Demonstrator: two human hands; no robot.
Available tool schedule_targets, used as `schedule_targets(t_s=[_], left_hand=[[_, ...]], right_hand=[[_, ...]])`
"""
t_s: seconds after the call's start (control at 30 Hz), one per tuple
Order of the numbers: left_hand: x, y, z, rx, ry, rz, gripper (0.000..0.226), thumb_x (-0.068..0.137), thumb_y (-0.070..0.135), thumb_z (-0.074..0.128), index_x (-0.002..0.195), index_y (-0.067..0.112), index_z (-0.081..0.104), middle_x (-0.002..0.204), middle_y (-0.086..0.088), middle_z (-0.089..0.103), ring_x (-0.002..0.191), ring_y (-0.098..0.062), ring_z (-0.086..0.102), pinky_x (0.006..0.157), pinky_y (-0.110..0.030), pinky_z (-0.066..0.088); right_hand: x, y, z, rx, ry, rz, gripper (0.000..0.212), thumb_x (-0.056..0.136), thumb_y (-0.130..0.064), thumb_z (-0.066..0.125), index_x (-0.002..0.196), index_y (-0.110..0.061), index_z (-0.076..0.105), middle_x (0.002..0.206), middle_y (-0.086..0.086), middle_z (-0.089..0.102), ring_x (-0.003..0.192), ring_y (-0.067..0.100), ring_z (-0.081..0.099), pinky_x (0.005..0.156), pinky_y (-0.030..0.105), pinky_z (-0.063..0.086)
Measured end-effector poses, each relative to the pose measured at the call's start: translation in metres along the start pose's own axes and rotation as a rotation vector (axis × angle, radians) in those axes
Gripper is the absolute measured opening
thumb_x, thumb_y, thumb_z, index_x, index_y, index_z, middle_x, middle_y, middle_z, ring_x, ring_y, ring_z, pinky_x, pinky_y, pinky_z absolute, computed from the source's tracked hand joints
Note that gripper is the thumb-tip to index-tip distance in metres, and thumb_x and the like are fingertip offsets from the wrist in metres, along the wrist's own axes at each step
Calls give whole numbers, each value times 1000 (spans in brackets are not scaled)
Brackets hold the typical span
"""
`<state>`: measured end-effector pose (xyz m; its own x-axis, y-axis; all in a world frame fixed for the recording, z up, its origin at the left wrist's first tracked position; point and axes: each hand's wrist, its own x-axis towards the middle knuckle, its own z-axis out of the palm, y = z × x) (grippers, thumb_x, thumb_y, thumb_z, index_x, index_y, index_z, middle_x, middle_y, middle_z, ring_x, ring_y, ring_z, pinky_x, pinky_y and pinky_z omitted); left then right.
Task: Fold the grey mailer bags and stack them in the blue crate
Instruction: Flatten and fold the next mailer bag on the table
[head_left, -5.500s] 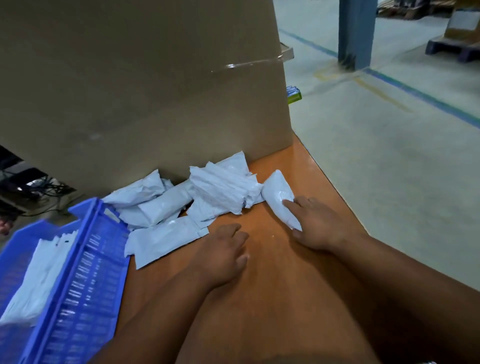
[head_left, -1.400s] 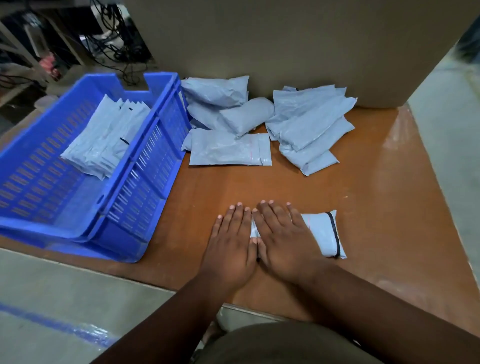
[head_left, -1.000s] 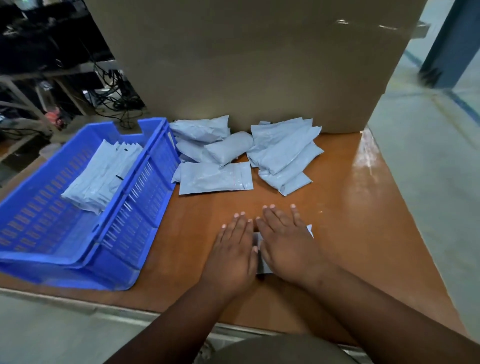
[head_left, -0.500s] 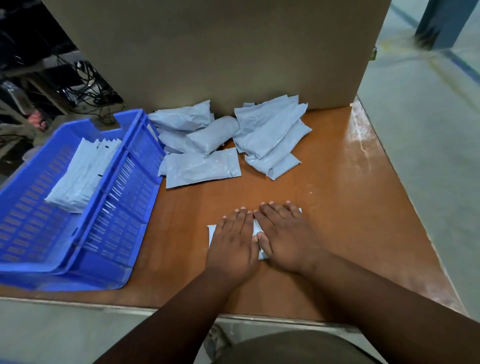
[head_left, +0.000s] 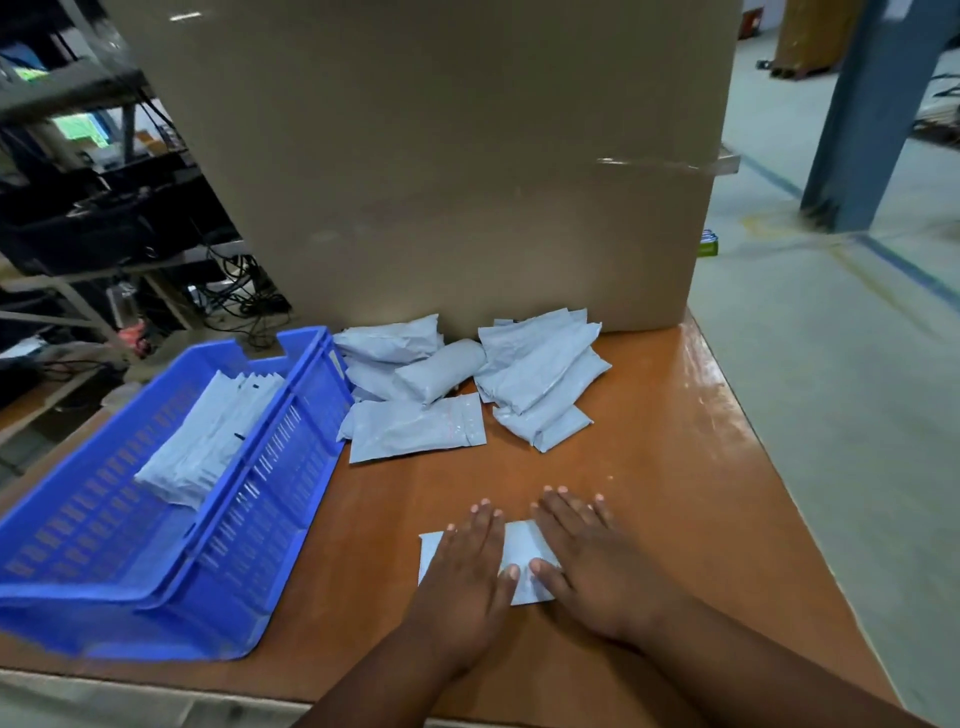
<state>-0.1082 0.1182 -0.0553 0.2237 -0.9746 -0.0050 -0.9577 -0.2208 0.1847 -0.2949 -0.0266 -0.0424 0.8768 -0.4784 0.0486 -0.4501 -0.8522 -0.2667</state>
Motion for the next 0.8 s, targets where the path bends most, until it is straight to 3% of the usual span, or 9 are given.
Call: schedule_targets(t_s=[0.13, 0.3, 0.5, 0.67, 0.8], left_hand=[[-3, 29, 7, 59, 136, 137, 67, 112, 49, 24, 171, 21, 9, 178, 3, -3, 163, -13, -7, 133, -42, 3], [6, 34, 31, 70, 90, 133, 71, 106, 37, 34, 169, 12, 14, 178, -7, 5, 164, -23, 1, 130, -54, 19], [7, 28, 39, -8, 125, 181, 71, 103, 32, 40, 167, 6, 22, 176, -13, 13, 164, -24, 9, 130, -52, 22], [5, 26, 42, -23, 116, 155, 72, 107, 36, 37, 168, 6, 16, 177, -12, 6, 164, -22, 5, 131, -50, 19], [-8, 8, 36, 15, 95, 109, 73, 112, 53, 23, 170, 13, 4, 178, -4, -6, 164, -17, -3, 132, -45, 15]], right_hand=[[-25, 3, 4, -86, 46, -25, 75, 108, -61, 18, 170, -23, 2, 176, 1, -16, 162, 17, -17, 130, 49, -4], [-28, 1, 28, -76, -3, -79, 78, 107, -56, 21, 168, -19, -10, 177, 3, -14, 161, 16, -20, 132, 48, 4], [-25, 1, 36, -51, 3, -46, 79, 105, -57, 24, 170, -15, 3, 177, 5, -4, 163, 19, -10, 132, 48, 5], [-26, 0, 40, -79, 22, -34, 79, 105, -57, 33, 168, -12, 19, 176, 10, 10, 164, 24, 5, 127, 49, 8], [-29, 0, 31, -88, -4, -24, 80, 103, -59, 35, 168, -15, 21, 176, 7, 9, 164, 23, 7, 127, 49, 9]])
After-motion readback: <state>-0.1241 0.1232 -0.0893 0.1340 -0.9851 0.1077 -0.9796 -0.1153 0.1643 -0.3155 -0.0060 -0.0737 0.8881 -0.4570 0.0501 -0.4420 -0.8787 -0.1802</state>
